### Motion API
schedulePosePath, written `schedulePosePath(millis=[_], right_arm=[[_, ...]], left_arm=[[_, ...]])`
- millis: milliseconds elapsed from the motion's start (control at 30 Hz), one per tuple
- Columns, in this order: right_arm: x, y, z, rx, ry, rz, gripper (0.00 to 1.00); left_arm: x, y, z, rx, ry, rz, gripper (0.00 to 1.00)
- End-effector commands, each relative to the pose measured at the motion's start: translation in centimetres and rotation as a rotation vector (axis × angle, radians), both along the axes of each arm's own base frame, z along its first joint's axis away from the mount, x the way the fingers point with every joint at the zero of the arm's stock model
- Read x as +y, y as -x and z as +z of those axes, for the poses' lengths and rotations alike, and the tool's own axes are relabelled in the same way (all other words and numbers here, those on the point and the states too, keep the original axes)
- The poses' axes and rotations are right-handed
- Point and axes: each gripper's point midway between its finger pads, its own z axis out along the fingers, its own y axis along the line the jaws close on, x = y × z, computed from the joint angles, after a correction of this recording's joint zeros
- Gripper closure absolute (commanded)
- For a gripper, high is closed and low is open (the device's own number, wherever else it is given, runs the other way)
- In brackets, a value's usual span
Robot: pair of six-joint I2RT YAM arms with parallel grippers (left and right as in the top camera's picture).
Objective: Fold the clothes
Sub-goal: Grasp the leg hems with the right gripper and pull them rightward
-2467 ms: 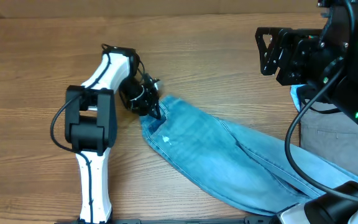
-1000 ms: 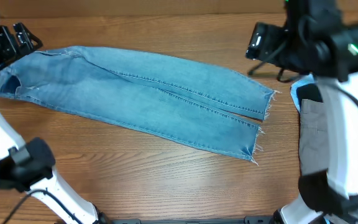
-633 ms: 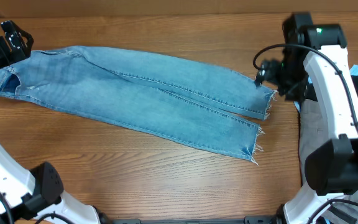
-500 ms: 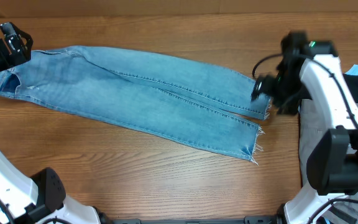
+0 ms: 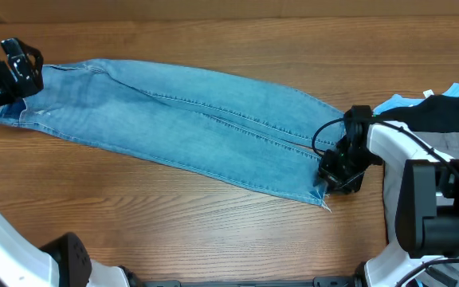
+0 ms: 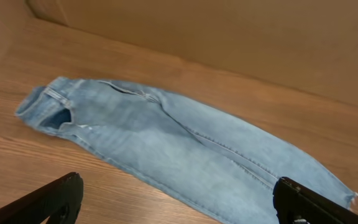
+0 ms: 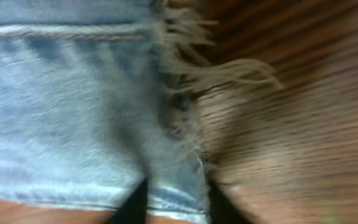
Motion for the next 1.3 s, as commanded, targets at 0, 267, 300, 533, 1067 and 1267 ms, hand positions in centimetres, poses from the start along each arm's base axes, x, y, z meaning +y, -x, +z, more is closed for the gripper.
schedulePosePath(millis=[0, 267, 300, 533, 1067, 1267], right_arm=[[-1.0, -0.2, 0.1, 0.021, 0.034, -0.010, 0.91], [-9.6, -2.3, 7.4, -0.062, 0.419, -0.252, 0.96], [-10.3, -2.4, 8.1, -0.080, 0.437, -0.283, 0.96], [-11.8, -2.2, 9.8, -0.131, 0.442, -0.327, 0.96], [-9.9, -3.7, 10.4, -0.226, 0.271, -0.123, 0.67], [-7.1, -3.9, 11.3, -0.268, 0.100, -0.048, 0.65]], left_arm=[[-0.5, 2.2, 0.9, -0.018, -0.026, 0.042, 0.00], [-1.8, 5.5, -3.3, 0.118, 0.046, 0.073, 0.00], [-1.9, 5.9, -4.1, 0.142, 0.057, 0.073, 0.00], [-0.6, 7.8, -10.7, 0.373, 0.096, 0.201, 0.00], [2.3, 5.8, -23.8, 0.695, 0.140, 0.272, 0.00], [5.9, 7.1, -29.1, 0.871, 0.121, 0.470, 0.00]])
